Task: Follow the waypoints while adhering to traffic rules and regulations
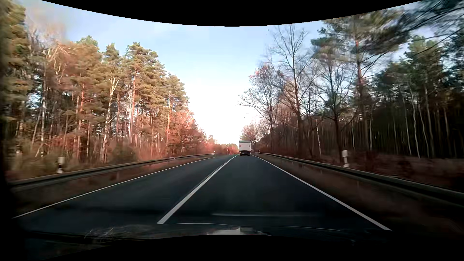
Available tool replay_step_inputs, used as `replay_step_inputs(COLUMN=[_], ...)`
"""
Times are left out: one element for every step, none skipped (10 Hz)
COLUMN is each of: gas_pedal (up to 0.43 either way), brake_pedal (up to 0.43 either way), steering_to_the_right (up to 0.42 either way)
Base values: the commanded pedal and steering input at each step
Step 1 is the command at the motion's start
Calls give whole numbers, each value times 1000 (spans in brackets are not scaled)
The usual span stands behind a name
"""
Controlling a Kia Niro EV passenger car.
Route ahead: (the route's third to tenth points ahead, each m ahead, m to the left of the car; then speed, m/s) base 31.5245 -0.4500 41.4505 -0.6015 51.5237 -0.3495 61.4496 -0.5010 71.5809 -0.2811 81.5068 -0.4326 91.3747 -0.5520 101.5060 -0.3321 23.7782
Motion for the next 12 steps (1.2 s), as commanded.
replay_step_inputs(gas_pedal=[169,169,169,169,157,157,157,157,150,138,138,138], brake_pedal=[0,0,0,0,0,0,0,0,0,0,0,0], steering_to_the_right=[0,0,0,0,0,0,0,0,0,0,0,0])
